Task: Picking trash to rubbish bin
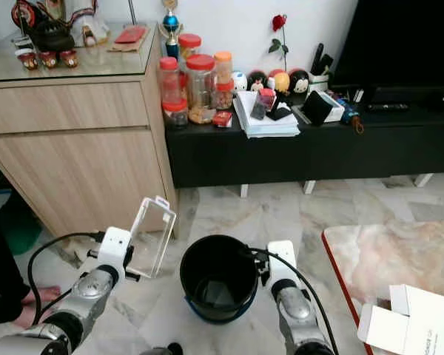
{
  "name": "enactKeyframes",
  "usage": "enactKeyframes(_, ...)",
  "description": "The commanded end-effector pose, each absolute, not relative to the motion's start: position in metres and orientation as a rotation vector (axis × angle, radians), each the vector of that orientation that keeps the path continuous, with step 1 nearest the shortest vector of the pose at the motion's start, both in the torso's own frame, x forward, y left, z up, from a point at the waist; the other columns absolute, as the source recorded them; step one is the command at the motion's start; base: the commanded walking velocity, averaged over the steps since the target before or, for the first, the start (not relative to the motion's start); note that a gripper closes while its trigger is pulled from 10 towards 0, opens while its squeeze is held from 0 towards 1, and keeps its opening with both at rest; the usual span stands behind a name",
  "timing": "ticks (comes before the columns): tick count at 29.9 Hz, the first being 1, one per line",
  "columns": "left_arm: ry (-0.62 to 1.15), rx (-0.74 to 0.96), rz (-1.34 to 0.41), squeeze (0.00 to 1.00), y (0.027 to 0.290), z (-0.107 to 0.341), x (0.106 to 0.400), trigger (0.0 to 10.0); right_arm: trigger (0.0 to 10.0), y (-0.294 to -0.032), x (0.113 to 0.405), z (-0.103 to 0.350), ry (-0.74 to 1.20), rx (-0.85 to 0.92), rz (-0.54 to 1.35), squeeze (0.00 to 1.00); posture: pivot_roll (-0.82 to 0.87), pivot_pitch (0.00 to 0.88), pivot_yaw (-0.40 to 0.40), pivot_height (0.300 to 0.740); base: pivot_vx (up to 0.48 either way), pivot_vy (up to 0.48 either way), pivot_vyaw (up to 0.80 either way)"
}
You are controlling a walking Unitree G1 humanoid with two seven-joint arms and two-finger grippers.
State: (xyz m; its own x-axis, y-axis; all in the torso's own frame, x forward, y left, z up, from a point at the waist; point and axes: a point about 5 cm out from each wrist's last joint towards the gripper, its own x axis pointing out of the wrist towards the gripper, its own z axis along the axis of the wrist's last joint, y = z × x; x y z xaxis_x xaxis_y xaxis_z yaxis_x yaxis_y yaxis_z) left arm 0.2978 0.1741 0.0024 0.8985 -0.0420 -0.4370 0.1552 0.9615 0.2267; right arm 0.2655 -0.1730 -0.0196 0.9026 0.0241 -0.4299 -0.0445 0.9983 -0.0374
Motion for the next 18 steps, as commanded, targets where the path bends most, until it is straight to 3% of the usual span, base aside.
enactKeyframes(1,0.45,0.27,-0.092,0.0,0.177,0.0,0.294,10.0,10.0,-0.176,0.262,-0.022,0.44,-0.029,0.003,0.0,0.15,0.04,-0.003,0.74,0.0,0.0,0.0)
enactKeyframes(11,0.44,0.268,-0.092,0.0,0.17,-0.001,0.294,10.0,10.0,-0.166,0.26,-0.024,0.442,-0.028,0.042,0.0,0.15,0.041,-0.004,0.74,0.0,0.0,0.0)
enactKeyframes(18,0.444,0.276,-0.09,0.0,0.171,-0.002,0.293,10.0,10.0,-0.163,0.259,-0.025,0.445,-0.025,0.058,0.0,0.15,0.038,-0.004,0.74,0.31,0.0,0.0)
